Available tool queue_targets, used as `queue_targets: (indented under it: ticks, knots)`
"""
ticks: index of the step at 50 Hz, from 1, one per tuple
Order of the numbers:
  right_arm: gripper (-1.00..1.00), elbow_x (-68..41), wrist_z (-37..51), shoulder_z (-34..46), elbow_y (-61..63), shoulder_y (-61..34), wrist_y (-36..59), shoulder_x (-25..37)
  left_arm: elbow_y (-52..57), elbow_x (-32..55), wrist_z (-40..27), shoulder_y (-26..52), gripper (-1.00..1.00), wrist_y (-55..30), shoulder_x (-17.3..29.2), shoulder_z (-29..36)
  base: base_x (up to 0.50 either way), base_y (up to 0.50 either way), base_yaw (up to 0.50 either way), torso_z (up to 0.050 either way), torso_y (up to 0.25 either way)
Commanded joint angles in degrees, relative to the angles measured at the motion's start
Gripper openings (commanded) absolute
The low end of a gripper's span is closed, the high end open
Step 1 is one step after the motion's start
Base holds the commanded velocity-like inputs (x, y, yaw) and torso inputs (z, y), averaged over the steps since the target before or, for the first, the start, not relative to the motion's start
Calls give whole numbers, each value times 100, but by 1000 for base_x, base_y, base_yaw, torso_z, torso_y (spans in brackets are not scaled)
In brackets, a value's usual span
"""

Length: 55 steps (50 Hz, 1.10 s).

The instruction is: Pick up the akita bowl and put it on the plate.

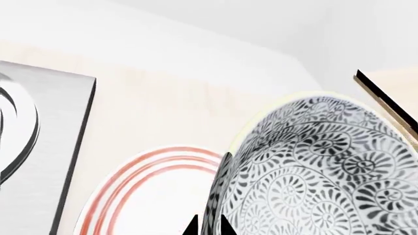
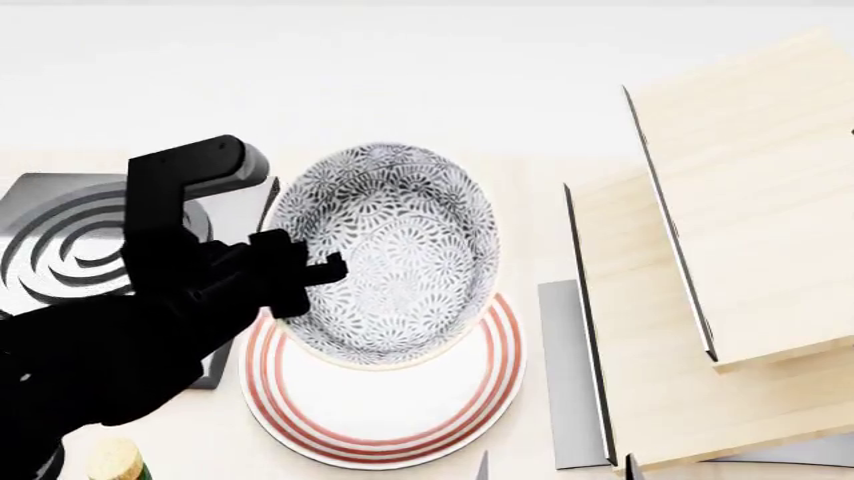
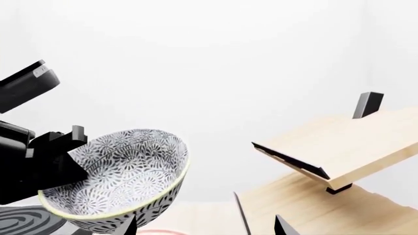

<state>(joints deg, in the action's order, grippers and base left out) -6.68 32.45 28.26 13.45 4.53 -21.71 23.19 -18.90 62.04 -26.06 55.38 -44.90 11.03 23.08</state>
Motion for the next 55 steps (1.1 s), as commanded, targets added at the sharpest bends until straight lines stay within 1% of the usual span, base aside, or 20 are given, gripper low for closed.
queue_targets:
  ticks: [1, 9, 10, 19, 31, 43, 55]
  knots:
    - [100, -4, 4, 21, -25, -12, -3, -1, -105, -49, 152, -47, -100, 183, -43, 52, 0, 0, 0, 0, 0]
    - [100, -15, 3, 35, -28, -23, 7, 4, -332, -89, 265, -92, -100, 323, -107, 73, 0, 0, 0, 0, 0]
    - [100, -15, 0, 41, -35, -23, 0, 2, -366, -187, 201, -123, -100, 527, -138, 28, 0, 0, 0, 0, 10]
    - [100, -2, 1, 63, -68, -37, -1, -2, -554, -283, 115, -165, -100, 1071, -233, -196, 0, 0, 0, 0, 0]
    - [100, -5, 17, 70, -49, -34, 1, 13, -522, -274, 64, -203, -100, 1164, -215, -195, 0, 0, 0, 0, 0]
    - [100, 7, 13, 104, -97, -55, -14, 2, -662, -326, 174, -201, -100, 1357, -257, -160, 0, 0, 0, 0, 1]
    - [100, 11, 17, 124, -120, -69, -19, 3, -1081, -371, 265, -36, -100, 1520, -350, -151, 0, 0, 0, 0, 1]
